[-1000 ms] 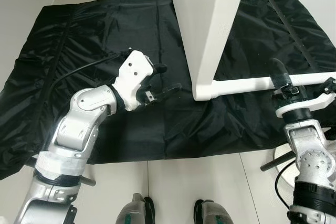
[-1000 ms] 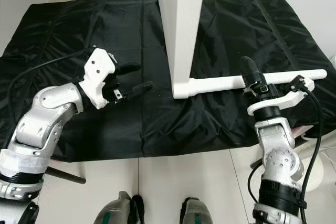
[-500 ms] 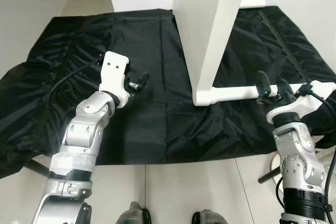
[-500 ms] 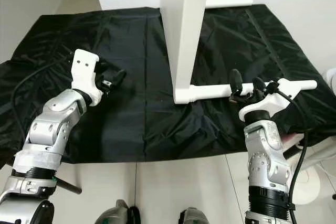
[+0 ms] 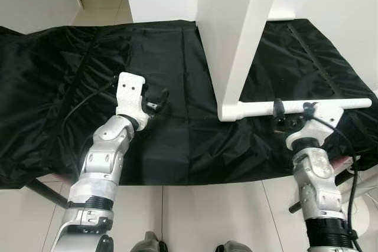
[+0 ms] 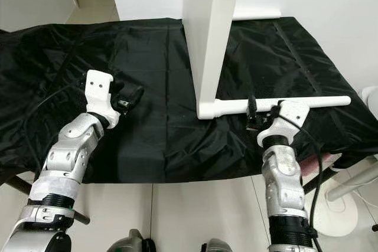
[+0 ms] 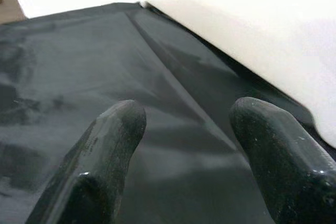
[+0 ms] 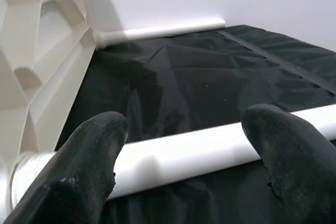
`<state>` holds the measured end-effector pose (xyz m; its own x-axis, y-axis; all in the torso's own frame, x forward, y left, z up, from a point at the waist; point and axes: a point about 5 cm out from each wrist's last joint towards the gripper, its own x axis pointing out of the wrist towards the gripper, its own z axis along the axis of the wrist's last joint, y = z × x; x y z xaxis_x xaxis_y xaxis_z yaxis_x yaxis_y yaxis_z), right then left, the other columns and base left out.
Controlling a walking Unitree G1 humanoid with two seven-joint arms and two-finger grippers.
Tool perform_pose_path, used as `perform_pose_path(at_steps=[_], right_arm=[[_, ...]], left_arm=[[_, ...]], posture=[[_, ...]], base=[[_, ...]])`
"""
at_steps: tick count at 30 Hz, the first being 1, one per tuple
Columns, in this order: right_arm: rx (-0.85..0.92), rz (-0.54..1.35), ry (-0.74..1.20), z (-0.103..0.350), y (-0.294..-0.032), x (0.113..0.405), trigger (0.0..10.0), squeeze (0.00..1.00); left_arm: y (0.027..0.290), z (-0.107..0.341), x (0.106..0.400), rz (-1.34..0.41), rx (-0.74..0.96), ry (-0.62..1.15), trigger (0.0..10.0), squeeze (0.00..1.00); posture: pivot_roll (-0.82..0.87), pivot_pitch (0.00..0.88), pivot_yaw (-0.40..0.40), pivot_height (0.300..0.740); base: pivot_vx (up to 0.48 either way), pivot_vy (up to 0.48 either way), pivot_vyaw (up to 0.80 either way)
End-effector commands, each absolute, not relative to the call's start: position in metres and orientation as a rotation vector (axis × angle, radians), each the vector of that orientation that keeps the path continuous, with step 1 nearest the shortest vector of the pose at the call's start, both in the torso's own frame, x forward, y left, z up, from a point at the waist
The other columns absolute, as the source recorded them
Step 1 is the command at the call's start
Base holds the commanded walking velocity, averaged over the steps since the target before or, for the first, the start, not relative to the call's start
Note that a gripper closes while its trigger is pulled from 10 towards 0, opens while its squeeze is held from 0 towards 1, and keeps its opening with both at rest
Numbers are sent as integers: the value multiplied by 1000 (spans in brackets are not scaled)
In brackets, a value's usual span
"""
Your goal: Building children table
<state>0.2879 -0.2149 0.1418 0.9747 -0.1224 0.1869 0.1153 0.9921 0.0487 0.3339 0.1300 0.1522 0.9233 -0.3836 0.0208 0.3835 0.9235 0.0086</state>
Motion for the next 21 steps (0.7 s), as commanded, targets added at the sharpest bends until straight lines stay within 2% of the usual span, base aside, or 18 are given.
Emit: perform_pose_path(at_steps=[1, 13, 21], right_arm=[[15, -131, -180, 135, -212, 287, 10000, 0], [-78, -134, -196, 128, -203, 283, 10000, 0], [-54, -121, -177, 118, -198, 276, 10000, 0]], left_arm=[[134, 144, 334, -299, -37, -9, 10000, 0], [138, 136, 320, -303, 5, -110, 10000, 0], [139, 131, 310, -319, -14, -138, 10000, 0]], posture=[[-139, 0, 59, 740], [-134, 0, 47, 740], [-135, 0, 44, 740]], base=[[0, 0, 0], [0, 0, 0], [0, 0, 0]])
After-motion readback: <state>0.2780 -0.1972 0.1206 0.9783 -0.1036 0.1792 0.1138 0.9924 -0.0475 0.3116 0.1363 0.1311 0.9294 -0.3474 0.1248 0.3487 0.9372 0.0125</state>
